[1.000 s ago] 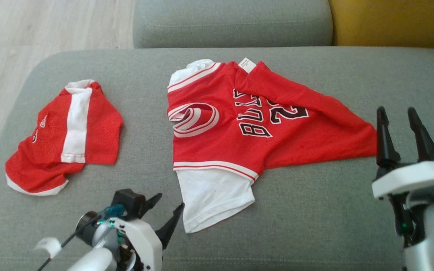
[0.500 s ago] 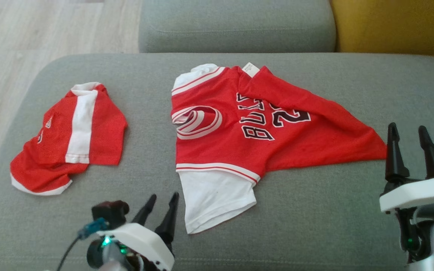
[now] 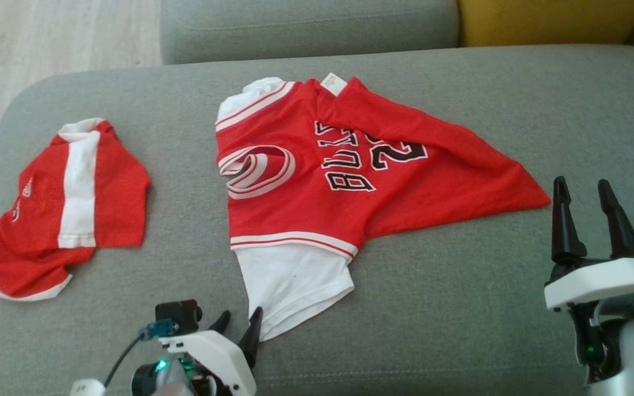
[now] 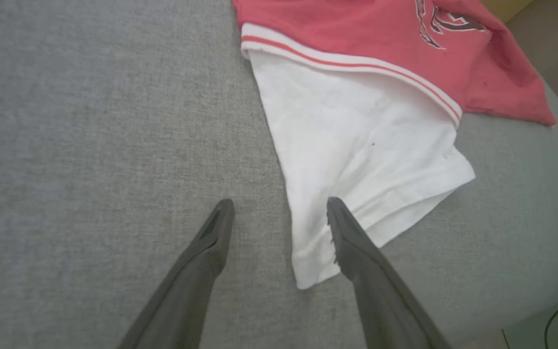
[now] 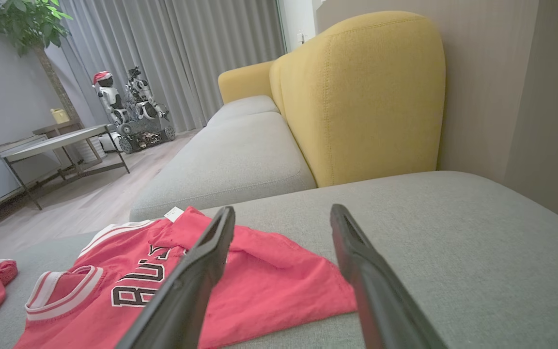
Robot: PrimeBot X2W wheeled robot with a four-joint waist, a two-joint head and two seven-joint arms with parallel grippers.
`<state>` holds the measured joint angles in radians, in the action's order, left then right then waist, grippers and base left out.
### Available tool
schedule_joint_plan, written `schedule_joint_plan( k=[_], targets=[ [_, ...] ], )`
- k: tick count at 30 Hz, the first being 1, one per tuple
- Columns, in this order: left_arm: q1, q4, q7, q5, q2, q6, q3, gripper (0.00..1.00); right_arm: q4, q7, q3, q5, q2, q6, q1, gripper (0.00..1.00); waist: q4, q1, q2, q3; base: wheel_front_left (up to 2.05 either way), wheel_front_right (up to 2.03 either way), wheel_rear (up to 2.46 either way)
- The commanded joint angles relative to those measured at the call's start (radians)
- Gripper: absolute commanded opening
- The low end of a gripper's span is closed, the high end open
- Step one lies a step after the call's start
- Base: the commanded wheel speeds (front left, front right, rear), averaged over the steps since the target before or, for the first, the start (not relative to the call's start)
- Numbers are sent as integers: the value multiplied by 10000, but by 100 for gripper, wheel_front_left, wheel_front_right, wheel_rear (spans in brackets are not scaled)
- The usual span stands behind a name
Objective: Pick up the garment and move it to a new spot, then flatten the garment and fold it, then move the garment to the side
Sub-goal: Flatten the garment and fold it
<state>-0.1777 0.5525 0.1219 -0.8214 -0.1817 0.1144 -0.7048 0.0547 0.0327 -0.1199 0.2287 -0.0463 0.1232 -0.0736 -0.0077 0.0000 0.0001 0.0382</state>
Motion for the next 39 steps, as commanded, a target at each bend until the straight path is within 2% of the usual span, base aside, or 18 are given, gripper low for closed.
schedule_joint_plan(
  k=[1, 13, 14, 15, 16, 22, 29, 33, 39],
  targets=[
    [-599, -6, 57, -76, -15, -38, 318, 100, -415, 11, 279, -44, -46, 75, -557, 100, -104, 0, -1, 71, 0, 0, 0],
    [-1119, 1348, -519, -232, 373, -810, -109, 100, -306, -59, 310, -71, -42, 75, -738, 100, -359, 0, -1, 230, 0, 0, 0],
    [-1150, 1408, -598, -242, 404, -892, -165, 89, -291, -64, 318, -76, -42, 75, -763, 100, -364, 0, -1, 242, 0, 0, 0],
    [-1183, 1454, -640, -252, 428, -974, -205, 29, -271, -71, 325, -81, -42, 75, -790, 100, -362, 0, -1, 253, 0, 0, 0],
    [-1220, 1497, -662, -239, 439, -1036, -248, 0, -247, -79, 333, -86, -42, 75, -818, 100, -358, 0, -1, 262, 0, 0, 0],
    [-1511, 1520, -185, -142, 353, -1041, -126, 0, -15, -58, 327, -163, -41, 75, -946, 100, -217, 0, -1, 302, 0, 0, 0],
    [-1993, 777, 1064, 152, -53, -557, 551, 0, 802, 136, -550, -494, -41, 75, -1131, 100, 173, 0, -1, 354, 0, 0, 0],
    [-2040, 209, 1256, 343, -264, -264, 854, 0, 1362, 270, -1052, -538, -41, 75, -1286, 100, 339, 0, -1, 403, 0, 0, 0],
    [-1878, -1191, 1364, 631, -561, 107, 1301, 0, 2929, 669, -1579, -904, -40, 75, -2053, 100, 642, 0, -1, 717, 0, 0, 0]
  ],
)
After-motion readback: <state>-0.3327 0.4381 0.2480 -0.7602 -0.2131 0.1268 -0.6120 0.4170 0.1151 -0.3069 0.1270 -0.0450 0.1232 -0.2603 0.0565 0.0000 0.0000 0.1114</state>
